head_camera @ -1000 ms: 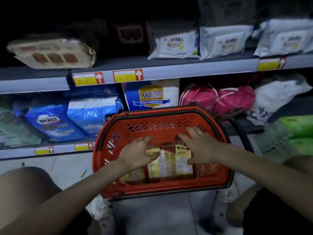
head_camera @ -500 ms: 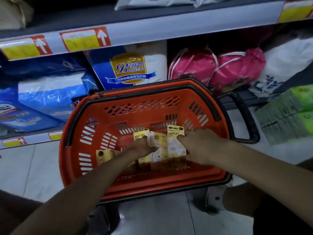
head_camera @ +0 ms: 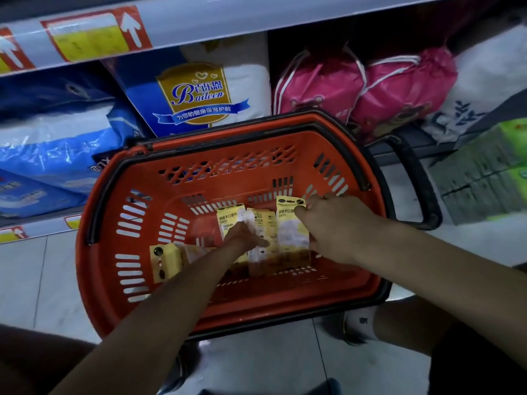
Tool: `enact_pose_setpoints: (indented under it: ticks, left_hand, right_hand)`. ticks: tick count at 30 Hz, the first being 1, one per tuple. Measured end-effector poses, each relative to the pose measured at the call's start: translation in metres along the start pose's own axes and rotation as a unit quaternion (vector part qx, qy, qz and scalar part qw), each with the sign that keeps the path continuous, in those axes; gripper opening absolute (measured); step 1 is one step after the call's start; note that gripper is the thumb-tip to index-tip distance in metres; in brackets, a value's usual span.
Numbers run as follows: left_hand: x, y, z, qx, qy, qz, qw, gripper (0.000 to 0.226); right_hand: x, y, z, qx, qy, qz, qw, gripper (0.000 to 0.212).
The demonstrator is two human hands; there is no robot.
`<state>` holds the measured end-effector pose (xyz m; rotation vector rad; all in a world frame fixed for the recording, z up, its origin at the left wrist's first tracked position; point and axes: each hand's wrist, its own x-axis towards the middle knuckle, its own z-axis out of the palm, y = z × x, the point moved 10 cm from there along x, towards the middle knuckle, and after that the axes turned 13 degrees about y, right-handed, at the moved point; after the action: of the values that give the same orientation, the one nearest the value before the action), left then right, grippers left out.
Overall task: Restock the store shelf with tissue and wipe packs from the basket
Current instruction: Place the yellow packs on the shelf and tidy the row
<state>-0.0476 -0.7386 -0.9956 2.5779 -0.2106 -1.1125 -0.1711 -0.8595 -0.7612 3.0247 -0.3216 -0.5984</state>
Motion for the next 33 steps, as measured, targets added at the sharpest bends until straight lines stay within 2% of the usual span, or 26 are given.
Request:
enact_pose_setpoints:
  ticks: [2, 7, 12, 15, 19, 23, 25, 29, 31, 33]
  left_hand:
    - [-0.002, 0.0, -0.001, -0.013, -0.006, -0.019, 1.0, 0.11]
    - [-0.009, 0.003, -0.002, -0.045, -0.016, -0.059, 0.997, 0.075]
    - [-0.021, 0.018, -0.031, -0.072, -0.011, -0.055, 0.996, 0.071]
    - [-0.034, 0.022, -0.057, -0.097, -0.027, -0.042, 0.994, 0.078]
    - [-0.07, 0.034, -0.106, -0.121, -0.042, 0.022, 0.991, 0.055]
    - [-0.114, 0.057, -0.158, -0.051, -0.047, 0.129, 0.989, 0.043]
    - [-0.135, 0.068, -0.174, -0.004, -0.049, 0.176, 0.983, 0.04]
    - [-0.162, 0.076, -0.197, -0.003, -0.046, 0.234, 0.971, 0.041]
    - [-0.17, 0.076, -0.205, -0.002, -0.057, 0.251, 0.966, 0.046]
    - [-0.175, 0.076, -0.212, 0.01, -0.079, 0.261, 0.962, 0.042]
  right_hand:
    - [-0.001, 0.0, 0.002, 0.002, -0.003, 0.001, 1.0, 0.05]
    - [0.0, -0.002, -0.002, 0.011, -0.011, -0.007, 1.0, 0.05]
    - [0.0, -0.001, -0.013, 0.011, -0.01, -0.005, 1.0, 0.052]
    - [0.001, -0.003, -0.02, 0.017, -0.006, -0.003, 1.0, 0.059]
    - [0.007, -0.01, -0.03, 0.012, 0.021, -0.008, 1.0, 0.073]
    - [0.01, -0.034, -0.054, 0.034, 0.094, -0.052, 0.994, 0.108]
    - [0.007, -0.05, -0.068, 0.053, 0.135, -0.087, 0.986, 0.119]
    - [0.005, -0.08, -0.08, 0.05, 0.192, -0.151, 0.968, 0.126]
    - [0.006, -0.088, -0.082, 0.062, 0.204, -0.155, 0.965, 0.125]
    - [0.007, -0.09, -0.086, 0.099, 0.213, -0.137, 0.962, 0.125]
